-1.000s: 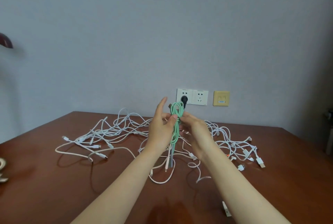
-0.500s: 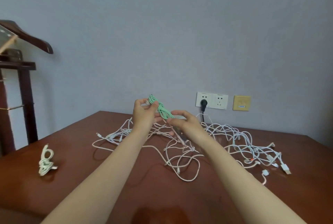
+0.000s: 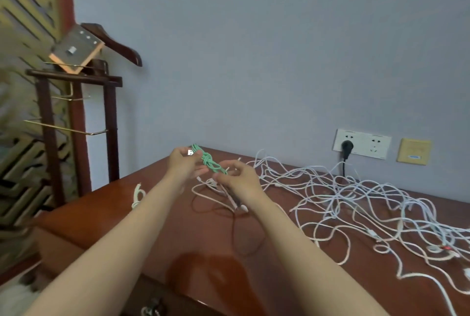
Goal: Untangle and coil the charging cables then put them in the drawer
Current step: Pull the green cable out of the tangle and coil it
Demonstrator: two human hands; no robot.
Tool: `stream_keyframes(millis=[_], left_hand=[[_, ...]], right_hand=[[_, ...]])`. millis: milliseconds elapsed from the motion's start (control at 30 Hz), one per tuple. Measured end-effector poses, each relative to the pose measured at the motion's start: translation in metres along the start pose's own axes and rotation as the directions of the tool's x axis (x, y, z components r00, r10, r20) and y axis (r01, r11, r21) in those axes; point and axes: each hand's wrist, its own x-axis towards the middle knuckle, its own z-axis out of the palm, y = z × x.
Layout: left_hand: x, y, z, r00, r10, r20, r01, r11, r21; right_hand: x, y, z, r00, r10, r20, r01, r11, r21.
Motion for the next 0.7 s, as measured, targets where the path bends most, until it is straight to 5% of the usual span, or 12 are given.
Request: stream_keyframes(millis=[100, 167, 267, 333, 433, 567, 700], left_hand=[[0.011, -0.004, -0.028, 0.999, -0.012, -0.036, 0.015, 0.995, 0.098], [0.020, -0.009, -0.049, 0.994, 0.031, -0.103, 0.006, 0.941, 0.337], [0.029, -0.014, -0.079, 0.972, 0.211, -0.100, -0.059, 0.639, 0.767], [0.031, -0.018, -0.094, 0.960, 0.272, -0.070, -0.073, 0.483, 0.872], [0.034, -0.024, -0.112, 0.969, 0.190, -0.156, 0.070, 0.398, 0.915], [0.041, -0.036, -0.130, 0.978, -0.071, -0.196, 0.207, 0.463, 0.862], [0.042, -0.045, -0.138, 0.964, -0.105, -0.246, 0.259, 0.594, 0.762]], right_hand=[[0.006, 0.009, 0.032, 0.998, 0.040, -0.045, -0.038, 0.998, 0.054], [0.013, 0.016, 0.048, 0.993, 0.090, -0.083, -0.083, 0.994, 0.075], [0.017, 0.028, 0.067, 0.989, 0.103, -0.109, -0.110, 0.992, -0.064], [0.016, 0.035, 0.081, 0.990, 0.098, -0.098, -0.112, 0.983, -0.147], [0.015, 0.046, 0.099, 0.990, 0.106, -0.093, -0.125, 0.967, -0.223], [0.016, 0.056, 0.113, 0.987, 0.136, -0.090, -0.154, 0.959, -0.240], [0.020, 0.061, 0.125, 0.983, 0.172, -0.065, -0.183, 0.939, -0.290]])
